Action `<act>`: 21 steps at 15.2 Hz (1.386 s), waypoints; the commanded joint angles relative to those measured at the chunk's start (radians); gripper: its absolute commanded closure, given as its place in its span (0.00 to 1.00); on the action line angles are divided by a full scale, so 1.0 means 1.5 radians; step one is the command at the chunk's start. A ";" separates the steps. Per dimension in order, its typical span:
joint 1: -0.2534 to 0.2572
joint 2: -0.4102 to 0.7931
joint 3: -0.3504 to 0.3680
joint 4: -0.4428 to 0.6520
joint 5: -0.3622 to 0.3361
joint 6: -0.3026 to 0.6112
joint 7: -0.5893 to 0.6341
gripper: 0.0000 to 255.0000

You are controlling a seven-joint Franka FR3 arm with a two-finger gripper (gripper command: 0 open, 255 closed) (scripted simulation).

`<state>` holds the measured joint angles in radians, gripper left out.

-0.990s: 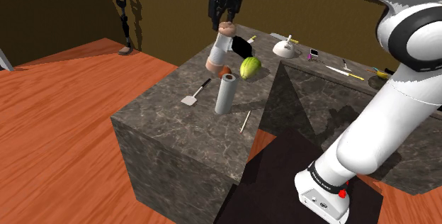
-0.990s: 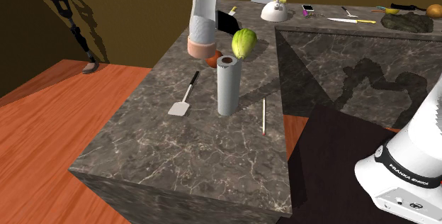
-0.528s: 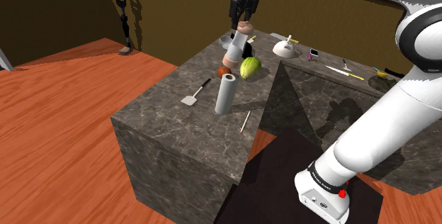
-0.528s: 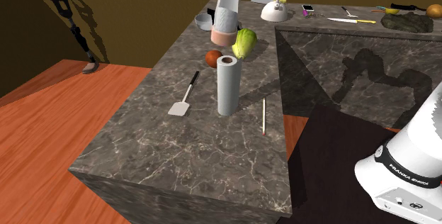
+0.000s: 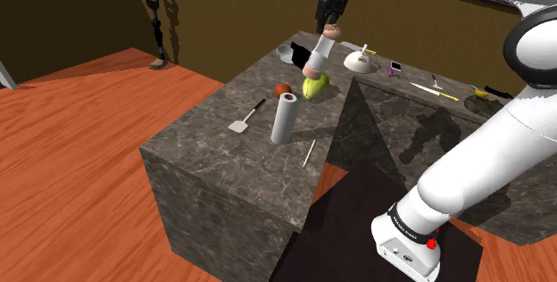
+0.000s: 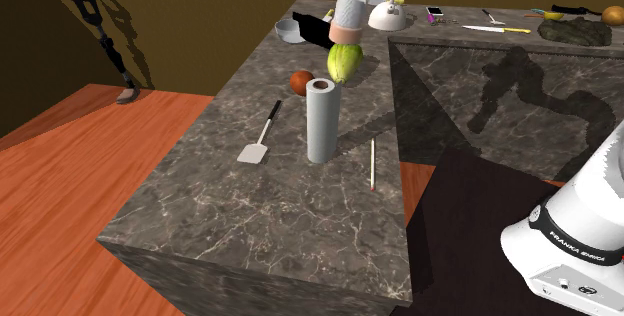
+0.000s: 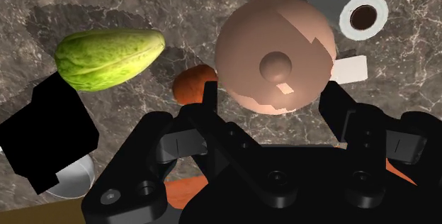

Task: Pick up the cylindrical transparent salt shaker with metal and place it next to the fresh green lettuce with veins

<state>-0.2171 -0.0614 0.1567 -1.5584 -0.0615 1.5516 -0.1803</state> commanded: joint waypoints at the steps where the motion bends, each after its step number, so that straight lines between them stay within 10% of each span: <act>1: -0.015 0.001 -0.018 -0.001 0.001 0.004 -0.034 1.00; 10: -0.082 0.044 -0.092 0.049 0.004 0.006 -0.174 1.00; 21: -0.082 0.016 -0.092 -0.085 0.005 0.112 -0.170 1.00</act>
<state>-0.3414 -0.0379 0.0176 -1.6736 -0.0542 1.7058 -0.4373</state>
